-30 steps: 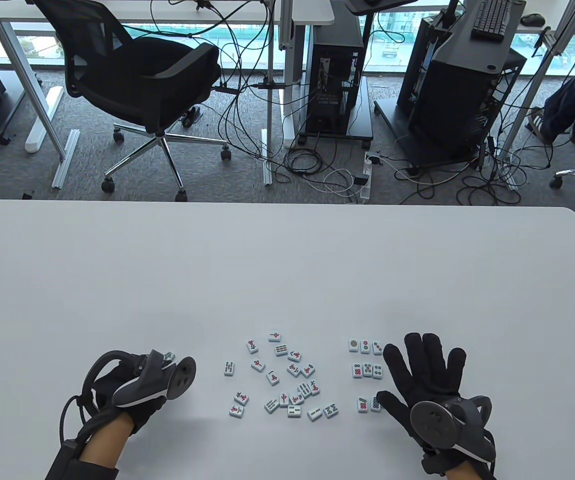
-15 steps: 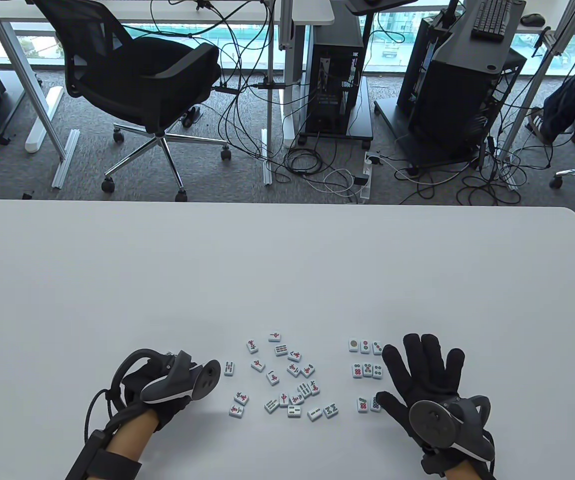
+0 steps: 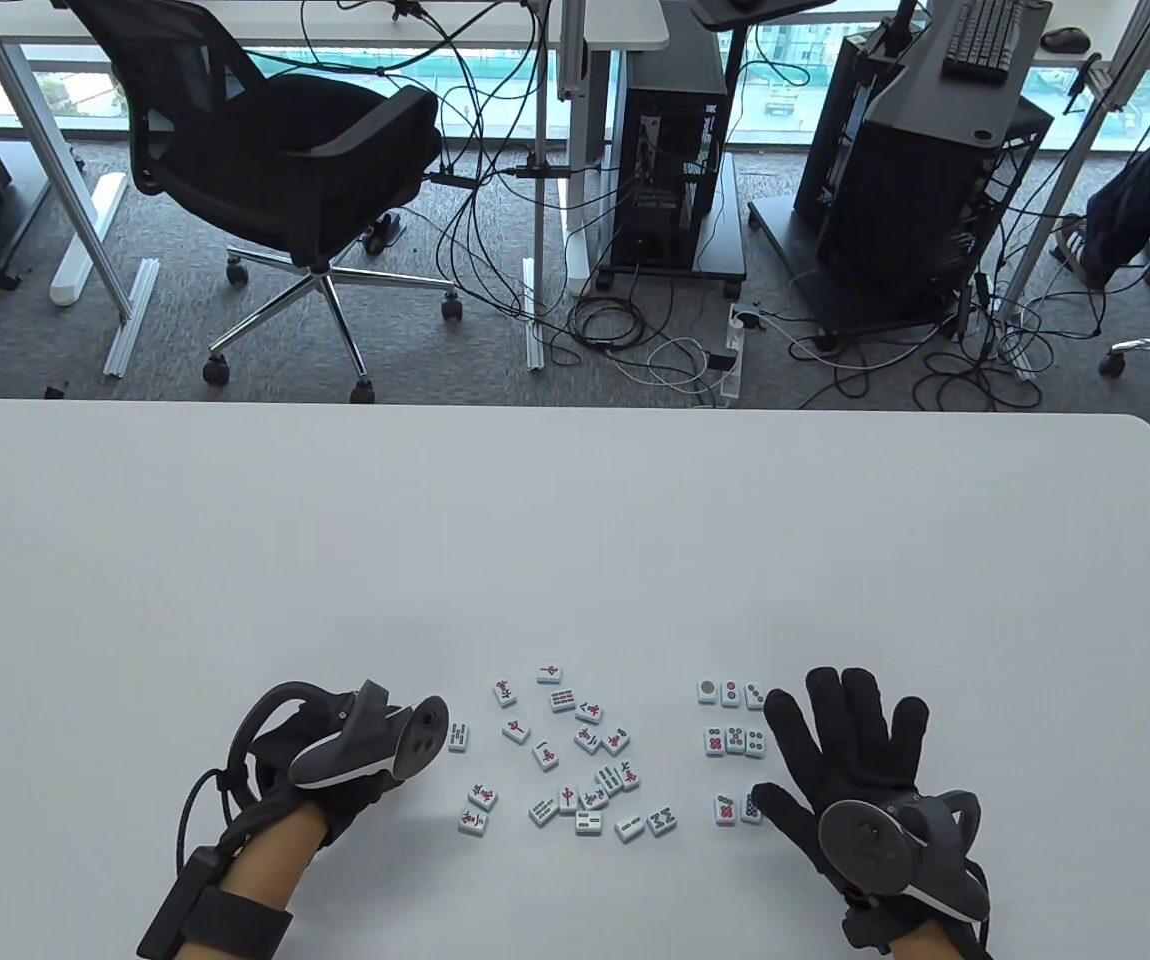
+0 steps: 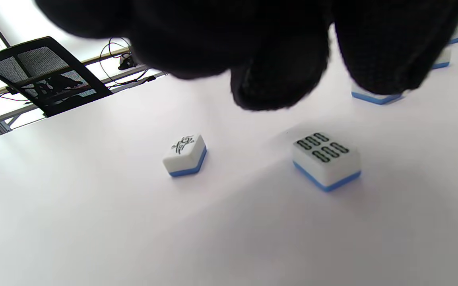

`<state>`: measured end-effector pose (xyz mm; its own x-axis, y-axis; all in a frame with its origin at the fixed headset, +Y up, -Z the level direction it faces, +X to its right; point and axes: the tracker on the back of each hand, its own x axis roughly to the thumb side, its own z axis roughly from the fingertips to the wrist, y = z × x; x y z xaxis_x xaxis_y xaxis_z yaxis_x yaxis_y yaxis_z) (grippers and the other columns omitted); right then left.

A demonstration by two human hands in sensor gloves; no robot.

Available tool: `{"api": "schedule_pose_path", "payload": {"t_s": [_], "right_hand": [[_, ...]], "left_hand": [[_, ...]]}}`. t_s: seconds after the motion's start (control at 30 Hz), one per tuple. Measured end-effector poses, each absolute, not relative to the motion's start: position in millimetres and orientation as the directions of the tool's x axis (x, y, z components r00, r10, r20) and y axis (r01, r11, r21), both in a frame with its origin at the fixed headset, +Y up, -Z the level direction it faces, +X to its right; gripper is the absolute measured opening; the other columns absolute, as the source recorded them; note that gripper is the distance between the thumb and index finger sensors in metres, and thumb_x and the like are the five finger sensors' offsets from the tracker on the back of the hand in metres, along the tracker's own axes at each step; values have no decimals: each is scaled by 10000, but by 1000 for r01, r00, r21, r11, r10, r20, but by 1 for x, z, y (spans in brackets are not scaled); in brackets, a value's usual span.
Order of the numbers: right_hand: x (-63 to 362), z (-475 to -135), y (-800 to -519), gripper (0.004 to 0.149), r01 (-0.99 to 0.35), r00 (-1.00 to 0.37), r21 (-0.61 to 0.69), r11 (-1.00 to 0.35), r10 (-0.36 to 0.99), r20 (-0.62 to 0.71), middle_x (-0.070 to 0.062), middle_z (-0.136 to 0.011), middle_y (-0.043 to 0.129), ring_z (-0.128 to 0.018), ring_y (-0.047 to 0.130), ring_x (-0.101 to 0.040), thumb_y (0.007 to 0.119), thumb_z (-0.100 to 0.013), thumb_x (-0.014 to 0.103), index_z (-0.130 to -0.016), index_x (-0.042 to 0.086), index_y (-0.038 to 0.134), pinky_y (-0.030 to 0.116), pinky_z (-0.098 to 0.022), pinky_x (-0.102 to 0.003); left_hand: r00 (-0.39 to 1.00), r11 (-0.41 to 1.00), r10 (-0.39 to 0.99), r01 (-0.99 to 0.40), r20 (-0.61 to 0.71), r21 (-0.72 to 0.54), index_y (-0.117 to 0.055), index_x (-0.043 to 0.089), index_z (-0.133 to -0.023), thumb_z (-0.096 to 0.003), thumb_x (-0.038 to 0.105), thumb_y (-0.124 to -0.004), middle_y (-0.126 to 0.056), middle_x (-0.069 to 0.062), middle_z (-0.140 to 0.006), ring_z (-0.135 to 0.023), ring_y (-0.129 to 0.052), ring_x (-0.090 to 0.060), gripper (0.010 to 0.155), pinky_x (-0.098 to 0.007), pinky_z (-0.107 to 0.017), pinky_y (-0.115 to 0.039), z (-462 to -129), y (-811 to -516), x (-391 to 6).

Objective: Mahjong suit sorting

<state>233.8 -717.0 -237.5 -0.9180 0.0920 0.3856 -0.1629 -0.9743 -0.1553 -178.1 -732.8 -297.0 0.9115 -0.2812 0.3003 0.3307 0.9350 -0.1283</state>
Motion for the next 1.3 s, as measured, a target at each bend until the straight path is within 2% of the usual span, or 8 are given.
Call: {"api": "schedule_pose_path", "payload": {"t_s": [0.13, 0.33, 0.5, 0.73, 0.9, 1.03, 1.3], "right_hand": [[234, -238, -717, 779, -166, -918, -156, -974, 94, 386, -95, -1185, 61, -1044, -7, -386, 561, -518, 636, -1099, 368, 116, 68, -697, -702], [234, -238, -718, 780, -169, -916, -153, -974, 98, 389, -94, -1186, 62, -1045, -7, -385, 562, -518, 635, -1099, 370, 115, 69, -697, -702], [235, -238, -719, 778, -178, -915, -152, -972, 107, 390, -92, -1186, 62, -1046, -9, -384, 561, -518, 636, -1099, 372, 116, 66, -699, -702], [235, -238, -719, 777, -182, -914, -150, -972, 110, 391, -91, -1187, 62, -1047, -7, -384, 561, -519, 635, -1099, 373, 116, 69, -700, -702], [235, -238, -719, 777, -191, -912, -153, -970, 118, 393, -91, -1187, 61, -1046, -8, -384, 562, -519, 634, -1099, 373, 115, 67, -701, -701], [235, -238, -720, 775, -183, -913, -151, -971, 111, 393, -92, -1187, 61, -1047, -8, -384, 561, -520, 634, -1099, 373, 117, 68, -700, -702], [235, -238, -720, 776, -188, -912, -153, -970, 114, 395, -91, -1186, 59, -1045, -12, -384, 562, -519, 633, -1100, 373, 119, 66, -700, -701]], "left_hand": [[891, 926, -325, 368, 317, -84, -857, 228, -817, -297, 561, -877, -1004, 132, -453, -224, -974, -98, 618, -363, -301, -848, -304, -730, -159], [851, 890, -384, 445, 358, -103, -847, 238, -828, -285, 566, -882, -1001, 138, -438, -208, -968, -89, 636, -356, -288, -849, -317, -747, -130], [838, 875, -398, 469, 372, -122, -842, 251, -836, -297, 565, -878, -997, 140, -420, -190, -962, -88, 624, -354, -275, -849, -323, -759, -118], [805, 853, -421, 508, 417, -120, -862, 198, -783, -314, 502, -884, -994, 147, -411, -190, -963, -85, 559, -351, -280, -852, -324, -764, -111], [820, 882, -411, 469, 397, -55, -856, 197, -792, -308, 501, -889, -996, 153, -410, -197, -967, -84, 572, -351, -288, -854, -317, -744, -130], [838, 875, -429, 478, 338, -73, -856, 197, -793, -302, 501, -892, -999, 153, -409, -197, -968, -85, 579, -352, -289, -854, -308, -730, -161], [853, 861, -440, 490, 281, -137, -865, 211, -789, -292, 505, -899, -1002, 155, -410, -201, -974, -85, 578, -352, -291, -858, -290, -742, -205]]}}
